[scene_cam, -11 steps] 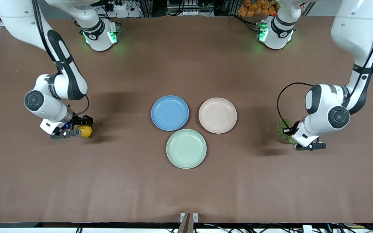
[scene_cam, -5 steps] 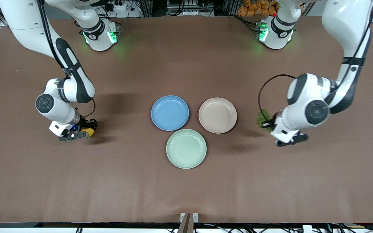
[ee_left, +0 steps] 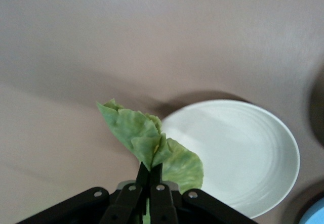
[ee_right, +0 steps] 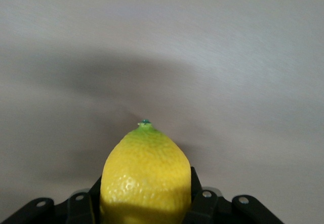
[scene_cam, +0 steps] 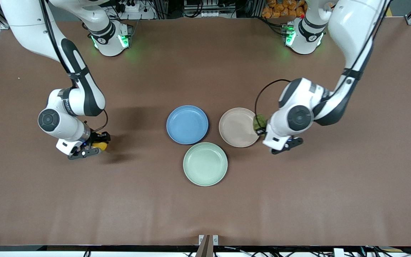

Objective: Place lemon and lettuce in plates
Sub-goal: 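Carry the lemon toward the blue plate while the left gripper carries lettuce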

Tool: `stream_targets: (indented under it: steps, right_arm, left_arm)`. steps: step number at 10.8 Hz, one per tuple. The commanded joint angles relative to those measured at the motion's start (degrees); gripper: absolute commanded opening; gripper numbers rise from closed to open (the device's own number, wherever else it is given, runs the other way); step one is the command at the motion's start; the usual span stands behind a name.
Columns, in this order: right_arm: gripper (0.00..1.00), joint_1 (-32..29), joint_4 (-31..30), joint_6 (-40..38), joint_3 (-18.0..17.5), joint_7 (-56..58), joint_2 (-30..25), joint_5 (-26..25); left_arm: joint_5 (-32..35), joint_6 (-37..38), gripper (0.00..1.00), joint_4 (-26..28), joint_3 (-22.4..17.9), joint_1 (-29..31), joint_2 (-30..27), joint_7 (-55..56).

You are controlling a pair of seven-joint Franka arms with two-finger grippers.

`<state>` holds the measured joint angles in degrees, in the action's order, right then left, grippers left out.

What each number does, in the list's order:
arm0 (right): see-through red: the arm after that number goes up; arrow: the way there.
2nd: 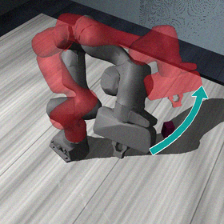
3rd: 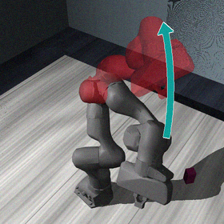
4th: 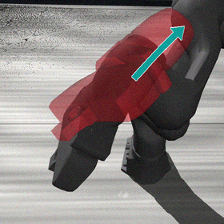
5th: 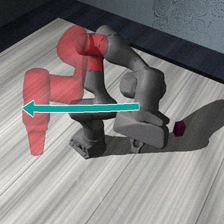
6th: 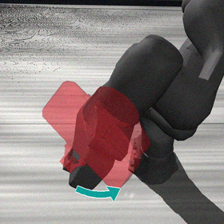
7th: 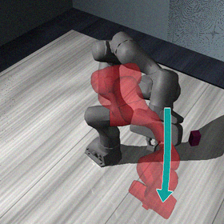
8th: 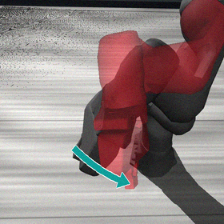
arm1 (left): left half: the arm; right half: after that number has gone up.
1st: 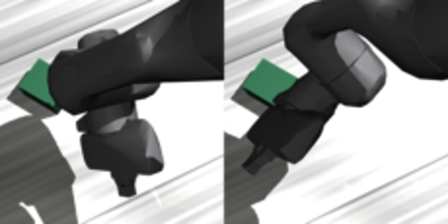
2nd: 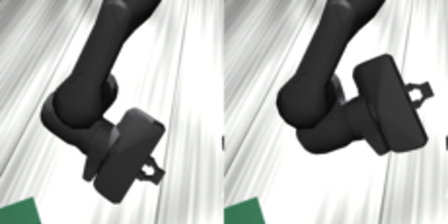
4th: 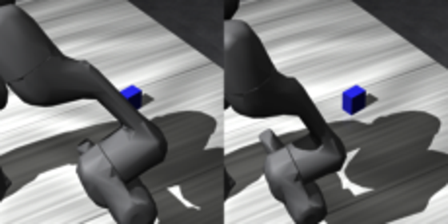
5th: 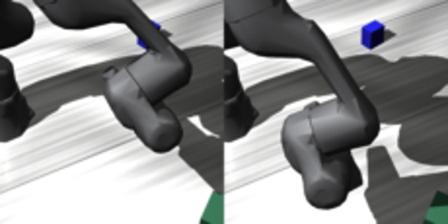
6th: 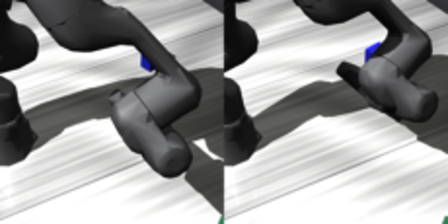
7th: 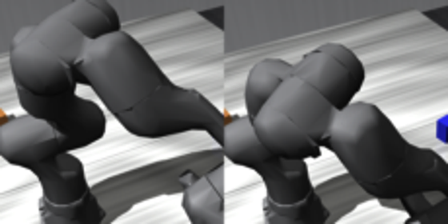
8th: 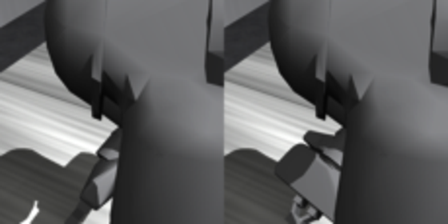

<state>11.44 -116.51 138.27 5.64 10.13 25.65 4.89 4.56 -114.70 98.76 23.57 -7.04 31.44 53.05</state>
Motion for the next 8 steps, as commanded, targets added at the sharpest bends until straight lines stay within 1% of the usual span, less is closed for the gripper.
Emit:
stream_targets:
  steps: [1,2,3,4,5,6,7,8]
  right_arm:
    - [0.06,3.6,2.1,-1.2,-3.4,-11.2,-0.7,0.7]
    - [0.06,4.7,3.0,-1.2,-5.3,-14.5,-0.5,0.7]
    - [0.07,6.9,4.2,-1.2,-5.7,-16.7,-0.3,0.7]
    - [0.08,9.9,5.3,-1.1,-5.8,-19.4,0.4,0.7]
    - [0.08,12.4,7.0,-1.2,-6.0,-21.7,1.7,0.7]
    - [0.08,14.9,8.5,-1.1,-6.9,-25.6,2.6,0.7]
    - [0.08,15.5,10.0,-1.1,-8.7,-30.0,3.6,0.7]
    - [0.08,16.3,10.8,-0.7,-10.3,-32.2,4.5,0.5]
  left_arm:
    - [0.8,-0.5,0.00,-2.4,-0.1,-3.0,3.9,5.6]
    - [0.9,-0.8,0.00,-2.9,-0.1,-3.7,4.6,6.2]
    - [1.1,-0.8,0.33,-3.3,-0.2,-4.0,4.8,6.3]
    - [1.2,-0.8,0.99,-3.4,-0.2,-3.9,4.6,6.2]
    - [1.2,-0.8,1.00,-4.1,-0.4,-3.9,4.3,6.2]
    - [1.2,-0.6,1.00,-6.3,-0.5,-3.7,4.2,6.0]
    - [1.3,0.0,1.00,-8.4,-0.8,-3.3,3.6,6.0]
    - [2.4,0.3,1.00,-9.4,-1.7,-3.1,1.8,5.8]
